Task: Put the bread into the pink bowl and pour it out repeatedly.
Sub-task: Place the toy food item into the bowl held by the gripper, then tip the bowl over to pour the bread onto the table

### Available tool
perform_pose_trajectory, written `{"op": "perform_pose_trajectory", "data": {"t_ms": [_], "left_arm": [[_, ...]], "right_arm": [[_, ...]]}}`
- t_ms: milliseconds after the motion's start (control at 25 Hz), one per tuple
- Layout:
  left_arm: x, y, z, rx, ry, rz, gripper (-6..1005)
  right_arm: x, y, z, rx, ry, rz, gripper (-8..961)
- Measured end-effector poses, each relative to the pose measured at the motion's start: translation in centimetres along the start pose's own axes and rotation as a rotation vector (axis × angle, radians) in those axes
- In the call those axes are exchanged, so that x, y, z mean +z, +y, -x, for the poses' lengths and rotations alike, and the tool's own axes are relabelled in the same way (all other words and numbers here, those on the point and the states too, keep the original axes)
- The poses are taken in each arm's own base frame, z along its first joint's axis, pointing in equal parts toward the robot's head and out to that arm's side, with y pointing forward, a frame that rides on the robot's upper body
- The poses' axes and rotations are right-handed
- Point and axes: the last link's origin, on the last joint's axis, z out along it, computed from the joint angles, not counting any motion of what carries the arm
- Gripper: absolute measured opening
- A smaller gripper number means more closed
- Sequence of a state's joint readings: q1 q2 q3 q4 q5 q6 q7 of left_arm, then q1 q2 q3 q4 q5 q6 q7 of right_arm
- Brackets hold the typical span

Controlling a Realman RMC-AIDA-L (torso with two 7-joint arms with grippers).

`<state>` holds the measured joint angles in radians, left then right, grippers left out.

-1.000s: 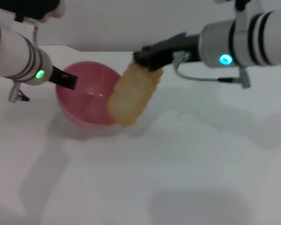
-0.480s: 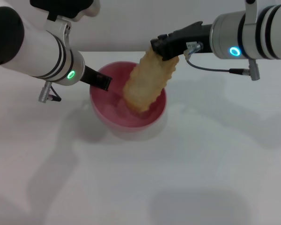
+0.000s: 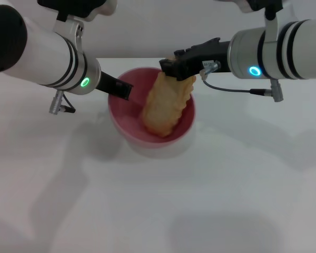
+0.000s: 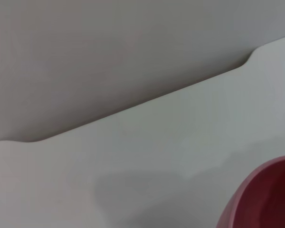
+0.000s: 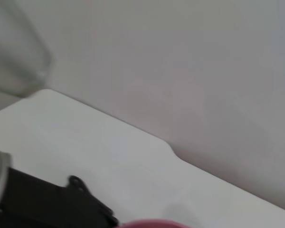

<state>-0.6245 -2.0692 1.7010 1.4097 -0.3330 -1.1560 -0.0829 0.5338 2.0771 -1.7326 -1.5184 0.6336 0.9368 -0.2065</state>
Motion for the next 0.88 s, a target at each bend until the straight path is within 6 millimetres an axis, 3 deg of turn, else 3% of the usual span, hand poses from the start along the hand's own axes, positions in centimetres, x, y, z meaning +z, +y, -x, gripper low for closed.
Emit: {"op": "perform_pose_trajectory", "data": {"t_ms": [160,480,560,720,880], "left_arm": [[0.0,0.4,0.0,0.0,0.005,0.023,44],[0.3,0.3,0.5,-0.005,-0.004,0.023,44],[0.3,0.3,0.5,-0.001,-0.003,0.022,44],[0.3,0.6,0.6,0.051,0.01,0.027,44],[0.1,1.6,0.4,0.094,0.017,0.042,44]], "right_arm": [[-0.2,0.8,0.6,-0.031,-0.016,0.015,277],[-1.3,0.3,1.7,-0.063,-0.061,-0.028,655],[-1.5,-0.2,1.9,-0.048,-0.071,-0.05,655],[-3.3,-3.9,1.6,0.083,-0.104,-0.16,654],[-6.0,-8.8,-0.9,0.247,-0.102,-0.281,653]]}}
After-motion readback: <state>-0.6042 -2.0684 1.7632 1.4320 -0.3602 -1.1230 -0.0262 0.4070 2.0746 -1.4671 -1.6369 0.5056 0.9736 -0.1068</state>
